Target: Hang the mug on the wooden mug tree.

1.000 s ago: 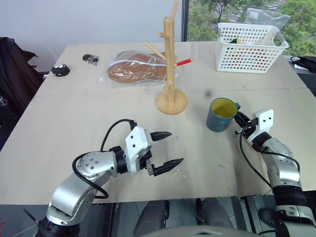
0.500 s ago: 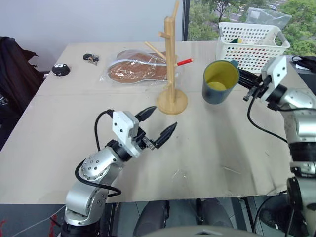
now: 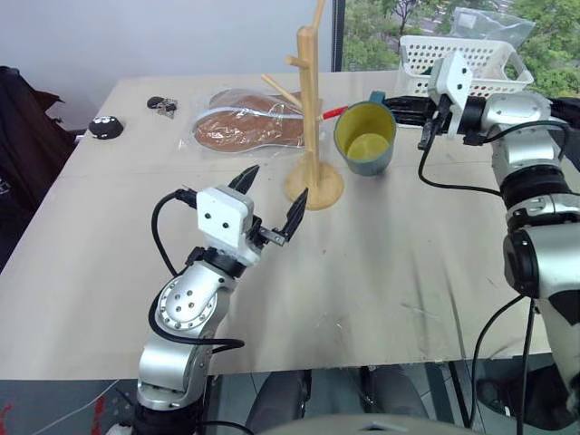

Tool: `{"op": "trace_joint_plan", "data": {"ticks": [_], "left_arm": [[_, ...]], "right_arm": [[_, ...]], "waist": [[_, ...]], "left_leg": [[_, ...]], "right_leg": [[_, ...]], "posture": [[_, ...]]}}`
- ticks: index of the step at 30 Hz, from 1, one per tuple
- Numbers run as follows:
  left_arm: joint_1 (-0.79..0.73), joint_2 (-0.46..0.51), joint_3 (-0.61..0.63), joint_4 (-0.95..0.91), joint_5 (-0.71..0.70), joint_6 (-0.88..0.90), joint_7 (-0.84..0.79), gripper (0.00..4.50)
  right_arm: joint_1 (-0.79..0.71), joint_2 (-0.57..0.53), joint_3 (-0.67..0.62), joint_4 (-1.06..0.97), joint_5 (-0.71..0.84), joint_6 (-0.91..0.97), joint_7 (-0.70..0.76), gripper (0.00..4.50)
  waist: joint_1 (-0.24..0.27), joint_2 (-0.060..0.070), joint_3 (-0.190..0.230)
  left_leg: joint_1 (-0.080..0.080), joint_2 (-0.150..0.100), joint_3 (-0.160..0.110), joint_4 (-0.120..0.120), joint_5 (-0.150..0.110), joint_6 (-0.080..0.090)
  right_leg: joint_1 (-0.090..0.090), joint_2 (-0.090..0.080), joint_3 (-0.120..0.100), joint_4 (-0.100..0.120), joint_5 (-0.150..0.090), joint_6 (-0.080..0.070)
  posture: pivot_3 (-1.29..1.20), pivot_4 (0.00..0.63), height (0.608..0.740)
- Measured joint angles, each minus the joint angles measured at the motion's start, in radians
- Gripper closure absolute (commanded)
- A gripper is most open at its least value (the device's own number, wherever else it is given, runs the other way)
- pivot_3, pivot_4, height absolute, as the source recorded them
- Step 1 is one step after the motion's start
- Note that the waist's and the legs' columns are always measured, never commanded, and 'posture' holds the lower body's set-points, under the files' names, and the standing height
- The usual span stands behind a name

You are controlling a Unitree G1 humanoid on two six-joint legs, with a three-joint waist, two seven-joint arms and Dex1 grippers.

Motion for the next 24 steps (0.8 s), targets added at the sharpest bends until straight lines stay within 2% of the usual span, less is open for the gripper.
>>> {"op": "trace_joint_plan", "data": {"ticks": [7, 24], "left_arm": [[0.016, -0.028, 0.001, -0.028, -0.005, 0.007, 0.022, 0.0], [0.022, -0.099, -0.018, -0.029, -0.092, -0.028, -0.002, 0.0]], "right_arm": [[-0.099, 0.029, 0.018, 0.066, -0.056, -0.091, 0.026, 4.42], [-0.181, 0.056, 0.038, 0.142, -0.172, -0.18, 0.003, 4.42]], "waist": [[0.002, 0.0, 0.0], [0.001, 0.001, 0.0]], "left_leg": [[0.0, 0.0, 0.0, 0.0, 0.0, 0.0], [0.0, 0.0, 0.0, -0.001, 0.0, 0.0]], "right_leg": [[0.0, 0.0, 0.0, 0.0, 0.0, 0.0], [0.0, 0.0, 0.0, 0.0, 0.0, 0.0]], "posture": [[0.0, 0.15, 0.74], [0.0, 0.15, 0.74]]}}
